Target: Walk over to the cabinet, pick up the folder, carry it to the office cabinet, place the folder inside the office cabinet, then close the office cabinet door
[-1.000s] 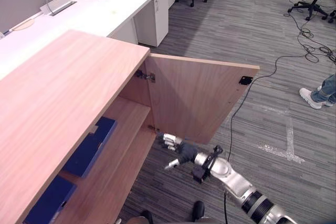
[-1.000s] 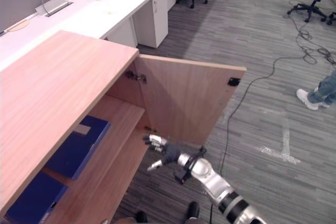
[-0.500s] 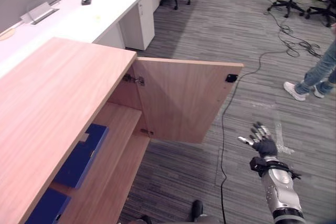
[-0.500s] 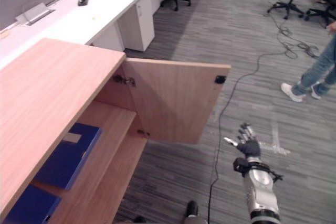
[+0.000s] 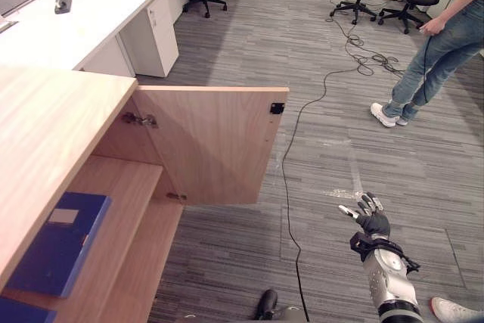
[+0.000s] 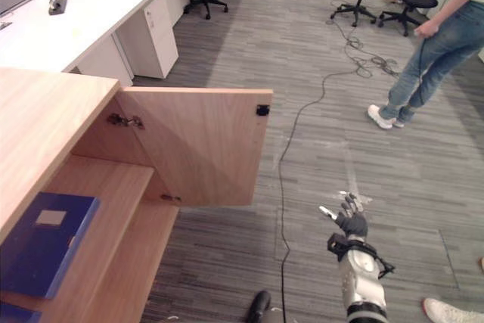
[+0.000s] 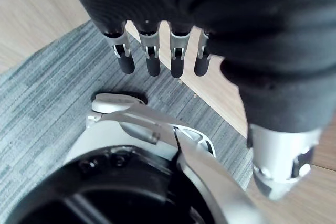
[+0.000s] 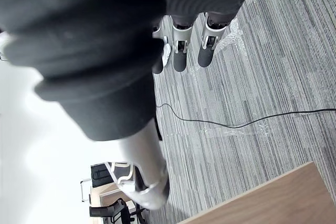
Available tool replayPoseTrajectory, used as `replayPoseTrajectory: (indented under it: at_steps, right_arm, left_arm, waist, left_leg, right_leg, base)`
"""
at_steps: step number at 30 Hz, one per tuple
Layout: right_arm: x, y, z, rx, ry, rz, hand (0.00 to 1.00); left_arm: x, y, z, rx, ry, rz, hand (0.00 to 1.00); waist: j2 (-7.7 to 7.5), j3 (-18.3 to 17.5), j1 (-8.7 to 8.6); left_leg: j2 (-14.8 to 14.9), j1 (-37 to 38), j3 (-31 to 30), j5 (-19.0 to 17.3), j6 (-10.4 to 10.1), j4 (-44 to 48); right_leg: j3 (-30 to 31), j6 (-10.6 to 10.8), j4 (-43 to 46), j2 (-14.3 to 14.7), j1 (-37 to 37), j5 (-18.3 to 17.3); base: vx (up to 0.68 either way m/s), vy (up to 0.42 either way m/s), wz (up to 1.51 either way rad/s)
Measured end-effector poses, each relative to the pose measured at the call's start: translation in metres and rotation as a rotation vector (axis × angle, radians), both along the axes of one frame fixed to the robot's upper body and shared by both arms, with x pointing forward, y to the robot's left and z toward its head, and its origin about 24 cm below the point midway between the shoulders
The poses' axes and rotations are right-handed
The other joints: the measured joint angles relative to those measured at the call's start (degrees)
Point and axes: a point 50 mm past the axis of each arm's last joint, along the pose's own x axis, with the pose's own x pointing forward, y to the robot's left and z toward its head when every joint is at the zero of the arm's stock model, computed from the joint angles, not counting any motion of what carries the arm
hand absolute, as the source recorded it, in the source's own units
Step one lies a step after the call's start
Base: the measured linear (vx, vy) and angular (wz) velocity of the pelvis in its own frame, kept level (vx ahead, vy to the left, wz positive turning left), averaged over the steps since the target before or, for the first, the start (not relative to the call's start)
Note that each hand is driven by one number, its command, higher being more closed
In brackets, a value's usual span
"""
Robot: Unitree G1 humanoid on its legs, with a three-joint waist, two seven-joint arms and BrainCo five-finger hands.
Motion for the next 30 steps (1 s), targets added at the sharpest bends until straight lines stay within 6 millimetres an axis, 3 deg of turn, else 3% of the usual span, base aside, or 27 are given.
replayPoseTrajectory:
  at_steps: [3, 6, 7, 8, 10, 16, 19, 22, 24, 30]
  right_arm:
    - [0.001, 0.002, 0.000, -0.001, -0.001, 0.008, 0.00]
    - [0.008, 0.006, 0.004, 0.003, -0.019, 0.026, 0.00]
    - [0.010, 0.007, 0.005, 0.004, -0.024, 0.029, 0.00]
    - [0.014, 0.009, 0.008, 0.006, -0.037, 0.036, 0.00]
    - [0.017, 0.013, 0.009, 0.014, -0.048, 0.043, 0.00]
    - [0.040, 0.013, 0.030, -0.003, -0.119, 0.057, 0.00]
    - [0.068, 0.012, 0.047, -0.044, -0.139, 0.098, 0.00]
    - [0.102, 0.010, 0.074, -0.080, -0.172, 0.110, 0.00]
    - [0.135, 0.012, 0.108, -0.098, -0.209, 0.110, 0.00]
    - [0.172, 0.025, 0.165, -0.082, -0.283, 0.125, 0.00]
  left_arm:
    - [0.008, -0.001, 0.001, 0.000, -0.029, 0.018, 0.00]
    - [0.012, -0.003, 0.002, -0.003, -0.050, 0.022, 0.00]
    - [0.011, -0.004, 0.002, -0.004, -0.051, 0.022, 0.00]
    - [0.006, -0.008, 0.001, -0.013, -0.042, 0.026, 0.00]
    - [0.004, -0.008, 0.001, -0.013, -0.037, 0.028, 0.00]
    - [0.005, -0.005, 0.002, 0.002, -0.036, 0.001, 0.00]
    - [0.005, -0.005, 0.002, 0.009, -0.037, -0.011, 0.00]
    - [0.011, -0.005, 0.004, 0.013, -0.064, -0.022, 0.00]
    - [0.017, -0.007, 0.006, 0.018, -0.094, -0.039, 0.00]
    - [0.022, -0.012, 0.007, -0.003, -0.119, -0.045, 0.00]
  waist:
    - [-0.66, 1.3, 0.20]
    - [-0.41, 2.5, 0.80]
    - [-0.08, 2.5, 1.19]
    - [1.47, 2.2, 2.41]
    - [0.61, 2.3, 2.57]
    - [0.66, 2.3, 2.61]
    - [0.61, 2.5, 2.93]
    - [0.74, 4.4, 4.42]
    - [0.81, 6.3, 5.49]
    - [1.12, 10.9, 8.48]
  left_leg:
    - [-0.1, -4.5, -5.7, -0.1, 0.5, 10.7]
    - [-8.0, -7.4, -10.7, -4.2, 0.2, 8.1]
    - [-9.4, -7.3, -11.2, -3.8, 0.3, 4.9]
    - [-10.9, -6.0, -12.9, 1.5, 2.9, -0.3]
    - [-12.5, -4.5, -11.8, 2.4, 4.1, -3.0]
    - [-15.9, -3.9, -12.0, 4.0, 6.4, -6.2]
    - [-16.9, -3.8, -12.9, 5.3, 6.8, -7.6]
    - [-17.3, -3.2, -13.7, 6.9, 6.6, -10.0]
    - [-17.4, -4.9, -14.8, 8.6, 6.5, -11.5]
    - [-17.4, -7.5, -17.2, 10.9, 6.3, -13.1]
  right_leg:
    - [0.1, -0.1, 1.6, -1.2, 1.4, -1.7]
    - [1.4, 0.3, 2.3, -4.4, 2.3, -1.6]
    - [2.2, 0.8, 2.3, -4.5, 2.2, -1.3]
    - [3.7, 2.1, 2.4, -3.8, 1.8, -0.7]
    - [4.9, 3.6, 0.8, -4.7, 2.3, 0.3]
    - [4.9, 5.7, -5.6, -5.9, 4.1, 3.9]
    - [4.7, 5.8, -6.0, -6.4, 4.0, 4.1]
    - [4.2, 5.4, -6.0, -6.5, 3.8, 4.3]
    - [3.1, 4.7, -6.0, -6.3, 1.7, 4.9]
    - [1.6, 3.5, -6.0, -6.0, -0.7, 6.0]
  base:
    - [0.11, -0.050, 0.08]
    - [0.10, 0.120, -0.06]
    - [0.11, 0.223, -0.55]
    - [0.10, 0.156, -0.69]
    - [0.13, 0.133, -0.35]
    - [0.14, 0.099, 0.02]
    - [0.05, 0.023, 0.07]
    - [-0.03, -0.014, 0.08]
    - [-0.11, -0.036, 0.21]
    - [-0.09, -0.029, 0.16]
